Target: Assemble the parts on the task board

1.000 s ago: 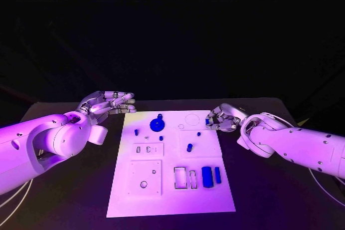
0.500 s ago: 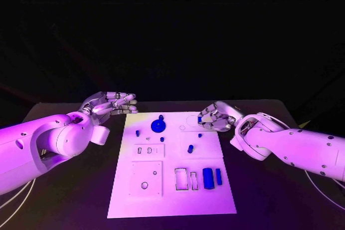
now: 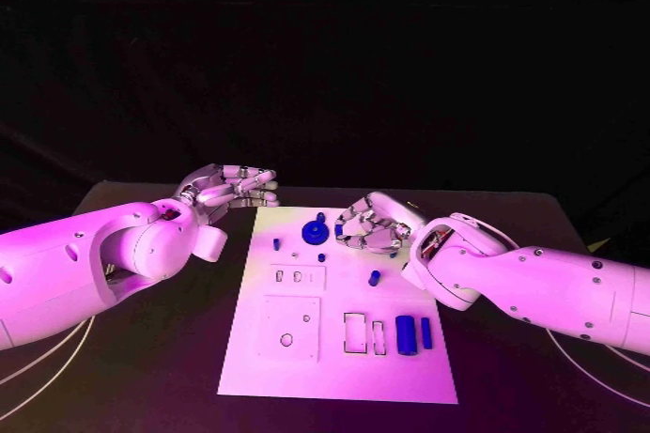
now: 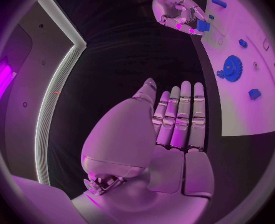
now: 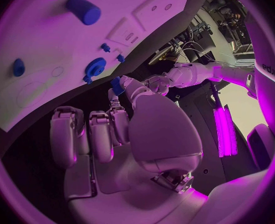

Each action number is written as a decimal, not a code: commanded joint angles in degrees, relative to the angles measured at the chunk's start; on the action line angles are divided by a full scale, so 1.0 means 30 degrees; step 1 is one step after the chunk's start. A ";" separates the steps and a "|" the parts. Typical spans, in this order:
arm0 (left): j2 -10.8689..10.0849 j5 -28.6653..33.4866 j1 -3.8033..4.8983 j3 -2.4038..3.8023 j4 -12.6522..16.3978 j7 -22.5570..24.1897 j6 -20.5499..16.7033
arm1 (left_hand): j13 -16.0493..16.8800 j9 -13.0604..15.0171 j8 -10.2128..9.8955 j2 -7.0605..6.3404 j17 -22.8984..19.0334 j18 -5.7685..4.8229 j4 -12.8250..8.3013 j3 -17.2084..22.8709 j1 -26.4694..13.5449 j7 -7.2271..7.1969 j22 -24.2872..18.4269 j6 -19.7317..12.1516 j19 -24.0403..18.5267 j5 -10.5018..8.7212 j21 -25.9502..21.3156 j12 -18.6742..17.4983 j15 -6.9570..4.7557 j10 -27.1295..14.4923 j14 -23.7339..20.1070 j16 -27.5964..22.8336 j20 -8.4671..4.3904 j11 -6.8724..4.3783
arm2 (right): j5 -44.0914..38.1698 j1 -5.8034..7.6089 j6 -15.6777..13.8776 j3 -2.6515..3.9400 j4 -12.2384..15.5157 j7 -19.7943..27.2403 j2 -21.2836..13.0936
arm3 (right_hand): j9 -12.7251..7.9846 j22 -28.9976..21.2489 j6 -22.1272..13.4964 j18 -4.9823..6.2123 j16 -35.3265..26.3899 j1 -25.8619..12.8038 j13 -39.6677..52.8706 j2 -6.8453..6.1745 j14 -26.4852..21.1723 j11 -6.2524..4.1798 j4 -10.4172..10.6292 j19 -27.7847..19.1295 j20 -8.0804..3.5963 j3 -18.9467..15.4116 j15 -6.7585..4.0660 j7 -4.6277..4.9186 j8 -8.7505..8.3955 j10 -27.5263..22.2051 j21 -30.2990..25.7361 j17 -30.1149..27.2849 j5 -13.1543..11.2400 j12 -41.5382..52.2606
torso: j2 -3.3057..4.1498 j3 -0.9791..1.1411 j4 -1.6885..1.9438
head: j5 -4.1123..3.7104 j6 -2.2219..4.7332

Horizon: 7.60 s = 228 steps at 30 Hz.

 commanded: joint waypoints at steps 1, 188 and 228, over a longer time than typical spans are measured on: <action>0.0072 0.0010 0.0009 0.0003 0.0018 0.0076 0.0368 | 0.0028 0.0031 0.0057 0.0037 -0.0019 0.0080 0.0062 0.0011 -0.0218 0.0130 -0.0018 -0.0083 0.0032 -0.0046 -0.0098 0.0112 0.0022 -0.0068 0.0111 -0.0023 0.0085 -0.0062 | -0.1421 -0.0016 0.0675 -0.0058 -0.0173 -0.0464 0.0534 | 0.0031 0.2322 0.0121 -0.0349 0.0080 -0.0151 0.0417 0.0100 0.1843 0.0026 0.0144 0.0143 -0.0057 -0.0020 -0.0159 -0.0032 0.0045 0.0099 0.0074 0.4223 -0.0121 0.0095 | -0.0001 -0.0009 0.0018 | 0.0413 -0.0121; 0.0072 0.0009 0.0016 -0.0003 0.0091 -0.0182 0.0642 | 0.0029 0.0038 0.0059 -0.0018 -0.0082 0.0079 0.0064 -0.0009 -0.0247 0.0114 -0.0068 -0.0106 0.0058 -0.0048 -0.0137 0.0155 0.0022 -0.0091 0.0157 -0.0129 0.0093 -0.0069 | -1.5023 0.0309 0.9107 -0.0928 0.0332 -0.8076 0.4841 | 0.0042 0.2335 0.0243 -0.0323 -0.0017 -0.0585 0.0308 -0.0054 0.1792 -0.0097 0.0196 0.0093 -0.0153 -0.0022 -0.0318 -0.0219 -0.0027 -0.0027 -0.0026 0.4026 -0.1114 -0.0027 | -0.0013 0.0001 -0.0026 | 0.1214 -0.0984; 0.0056 0.0009 0.0018 -0.0003 0.0104 -0.0185 0.0616 | 0.0029 0.0038 0.0059 -0.0018 -0.0082 0.0079 0.0064 -0.0009 -0.0247 0.0114 -0.0068 -0.0106 0.0058 -0.0048 -0.0137 0.0155 0.0022 -0.0091 0.0157 -0.0129 0.0093 -0.0069 | -1.4799 0.0312 0.8680 -0.0959 0.0306 -0.7918 0.4949 | -0.0055 0.2169 -0.0161 -0.0272 -0.0121 -0.0823 0.0101 -0.0262 0.1744 -0.0097 0.0344 -0.0053 -0.0221 0.0000 -0.0351 -0.0201 -0.0285 -0.0198 -0.0233 0.3832 -0.1253 -0.0193 | -0.0016 -0.0002 -0.0023 | 0.1243 -0.1039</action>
